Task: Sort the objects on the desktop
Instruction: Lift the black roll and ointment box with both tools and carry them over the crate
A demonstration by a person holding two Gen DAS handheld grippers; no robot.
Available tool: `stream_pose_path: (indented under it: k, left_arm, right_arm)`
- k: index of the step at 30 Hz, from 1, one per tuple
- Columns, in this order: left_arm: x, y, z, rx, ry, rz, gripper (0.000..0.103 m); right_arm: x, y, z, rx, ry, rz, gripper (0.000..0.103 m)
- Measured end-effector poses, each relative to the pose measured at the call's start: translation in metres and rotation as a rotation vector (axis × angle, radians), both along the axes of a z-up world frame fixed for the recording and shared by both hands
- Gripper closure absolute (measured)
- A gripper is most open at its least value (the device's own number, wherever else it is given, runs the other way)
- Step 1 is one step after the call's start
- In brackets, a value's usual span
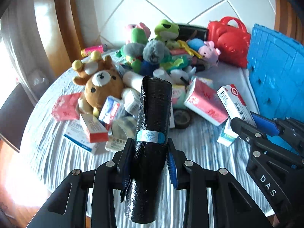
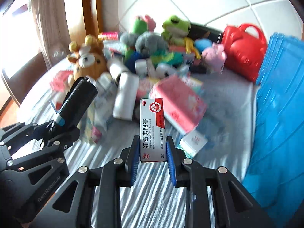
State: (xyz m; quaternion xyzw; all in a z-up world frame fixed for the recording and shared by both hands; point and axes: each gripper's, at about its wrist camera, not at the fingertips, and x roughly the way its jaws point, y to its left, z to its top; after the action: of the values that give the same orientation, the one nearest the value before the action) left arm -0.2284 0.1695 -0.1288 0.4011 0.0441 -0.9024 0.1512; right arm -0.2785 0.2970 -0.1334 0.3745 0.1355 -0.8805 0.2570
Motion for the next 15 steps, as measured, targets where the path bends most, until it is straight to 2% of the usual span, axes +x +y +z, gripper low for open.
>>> stream_pose_path:
  k: [9, 15]
  left_arm:
    - [0.024, 0.019, 0.118, -0.045, 0.25, -0.129, 0.071]
    - [0.027, 0.079, 0.189, -0.044, 0.417, -0.279, 0.071]
  right_arm:
    - [0.051, 0.046, 0.129, -0.087, 0.28, -0.166, 0.077]
    - [0.084, 0.078, 0.214, -0.144, 0.467, -0.278, 0.077]
